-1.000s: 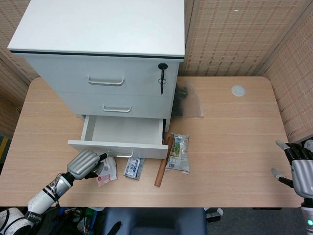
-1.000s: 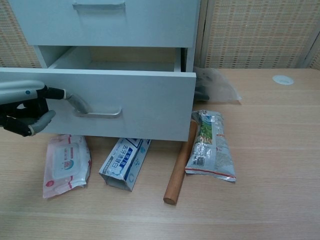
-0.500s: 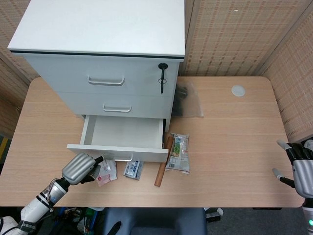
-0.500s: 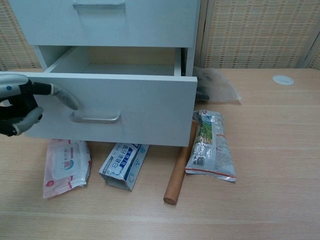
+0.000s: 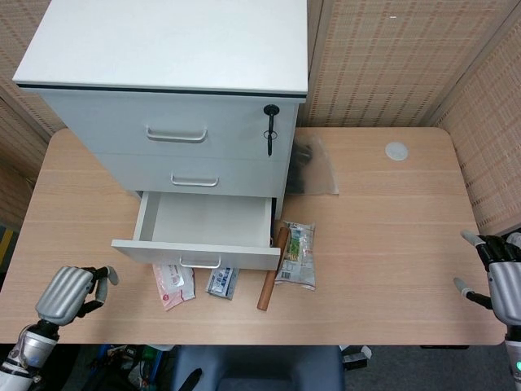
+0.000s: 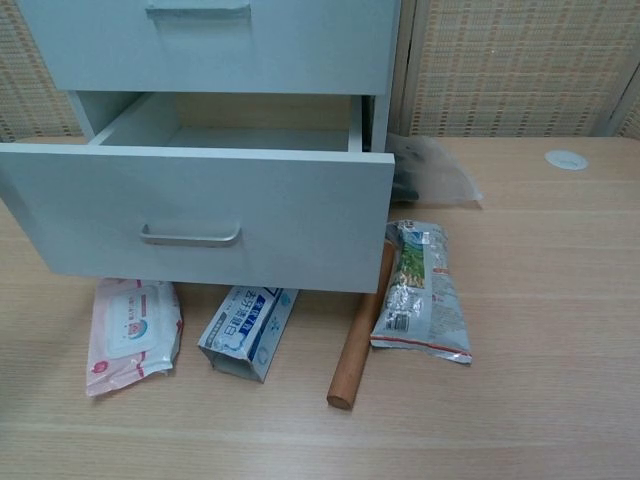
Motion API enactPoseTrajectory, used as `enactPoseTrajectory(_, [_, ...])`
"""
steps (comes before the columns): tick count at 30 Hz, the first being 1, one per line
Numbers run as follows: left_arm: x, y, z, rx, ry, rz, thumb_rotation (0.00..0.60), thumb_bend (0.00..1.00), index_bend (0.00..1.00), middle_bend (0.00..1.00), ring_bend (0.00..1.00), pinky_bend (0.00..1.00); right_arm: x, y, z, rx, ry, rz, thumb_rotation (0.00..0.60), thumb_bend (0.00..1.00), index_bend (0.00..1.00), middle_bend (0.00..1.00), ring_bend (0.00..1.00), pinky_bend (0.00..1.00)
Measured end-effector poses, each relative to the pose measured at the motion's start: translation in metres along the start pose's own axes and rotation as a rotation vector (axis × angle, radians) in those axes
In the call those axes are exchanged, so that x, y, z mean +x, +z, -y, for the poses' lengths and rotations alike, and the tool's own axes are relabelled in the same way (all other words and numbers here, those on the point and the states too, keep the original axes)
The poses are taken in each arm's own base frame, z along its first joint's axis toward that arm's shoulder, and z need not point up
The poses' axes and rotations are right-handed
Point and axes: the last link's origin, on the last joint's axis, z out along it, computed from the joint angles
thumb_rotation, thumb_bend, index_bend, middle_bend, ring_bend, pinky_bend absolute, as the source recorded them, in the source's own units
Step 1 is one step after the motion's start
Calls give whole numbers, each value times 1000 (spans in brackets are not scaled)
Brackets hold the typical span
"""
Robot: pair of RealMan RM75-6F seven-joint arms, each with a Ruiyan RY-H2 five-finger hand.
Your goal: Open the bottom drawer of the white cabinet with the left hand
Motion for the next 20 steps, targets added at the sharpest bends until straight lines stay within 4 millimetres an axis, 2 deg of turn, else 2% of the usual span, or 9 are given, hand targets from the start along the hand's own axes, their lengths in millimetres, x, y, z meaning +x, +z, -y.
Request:
enactPoseTrajectory(3, [1,-12,22,105,45,-36,600,620,479,663,584,618,-3,2,1,12,22,17,600,148,203,262,187,244])
enactPoseTrajectory(5, [1,-17,35,164,79,-55,600,530,388,547,476,514,-6,3,2,27,31,31,600,149,203,262,187,244])
enactPoseTrajectory(8, [-1,-22,50,237,126,-68,600,392,217,309,258,275,-9,5,5,49,36,46,600,149,203,262,187,244])
enactPoseTrajectory(10, [-4,-21,55,263,146,-76,600,367,171,247,205,217,-11,6,7,60,42,54,600,149,203,262,187,244])
enactPoseTrajectory(20, [-3,-7,48,242,153,-158,600,361,156,228,194,193,-17,8,12,79,64,72,600,149,203,262,187,243])
